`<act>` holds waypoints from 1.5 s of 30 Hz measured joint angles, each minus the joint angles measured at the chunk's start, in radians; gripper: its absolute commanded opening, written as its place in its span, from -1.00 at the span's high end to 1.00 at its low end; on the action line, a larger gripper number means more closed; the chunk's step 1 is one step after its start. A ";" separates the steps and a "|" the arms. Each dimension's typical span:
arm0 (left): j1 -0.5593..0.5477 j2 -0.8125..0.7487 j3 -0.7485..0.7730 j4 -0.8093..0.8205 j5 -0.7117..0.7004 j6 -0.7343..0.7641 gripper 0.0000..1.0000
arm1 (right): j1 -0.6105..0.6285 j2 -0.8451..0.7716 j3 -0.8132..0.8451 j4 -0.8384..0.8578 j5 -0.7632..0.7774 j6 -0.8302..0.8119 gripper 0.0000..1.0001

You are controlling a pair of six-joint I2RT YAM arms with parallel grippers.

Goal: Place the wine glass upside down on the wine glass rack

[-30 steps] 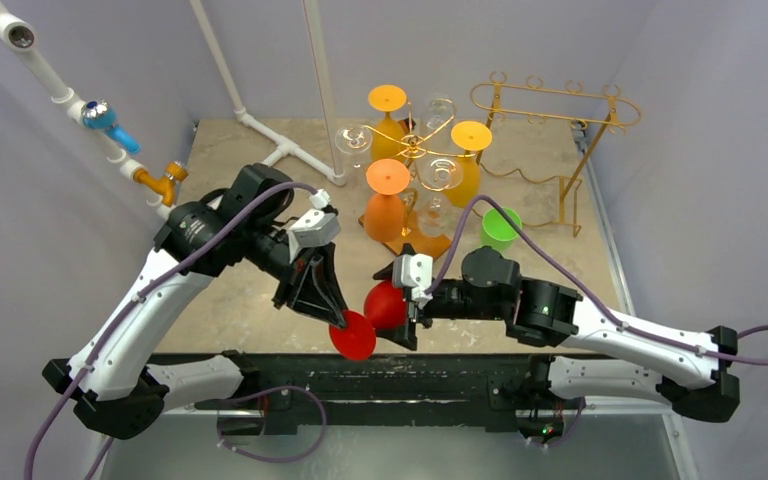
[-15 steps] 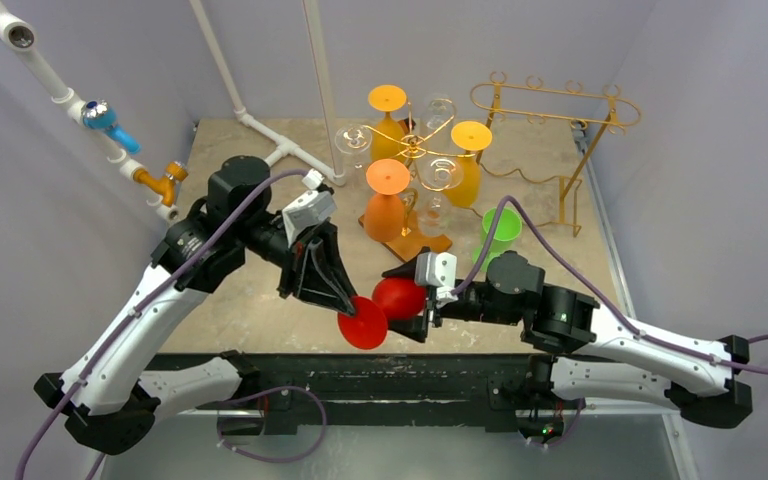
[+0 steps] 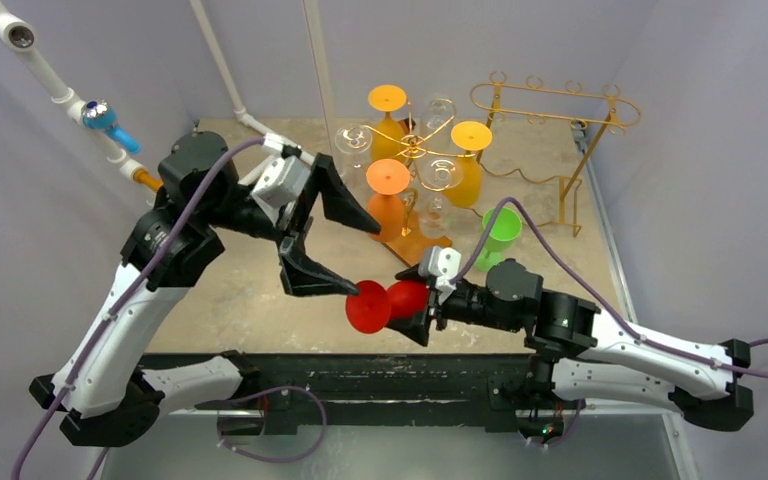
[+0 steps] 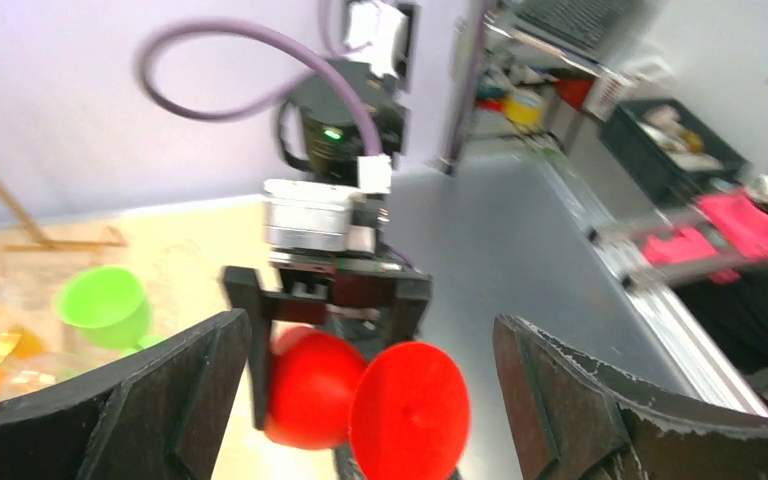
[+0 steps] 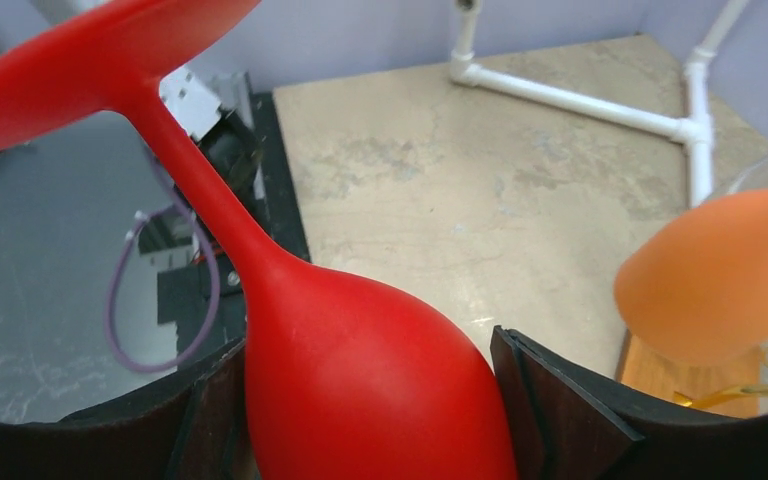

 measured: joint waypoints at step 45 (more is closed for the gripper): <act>0.001 0.305 0.537 -0.317 -1.013 0.499 -0.99 | -1.101 0.094 0.024 0.126 0.266 0.308 -0.18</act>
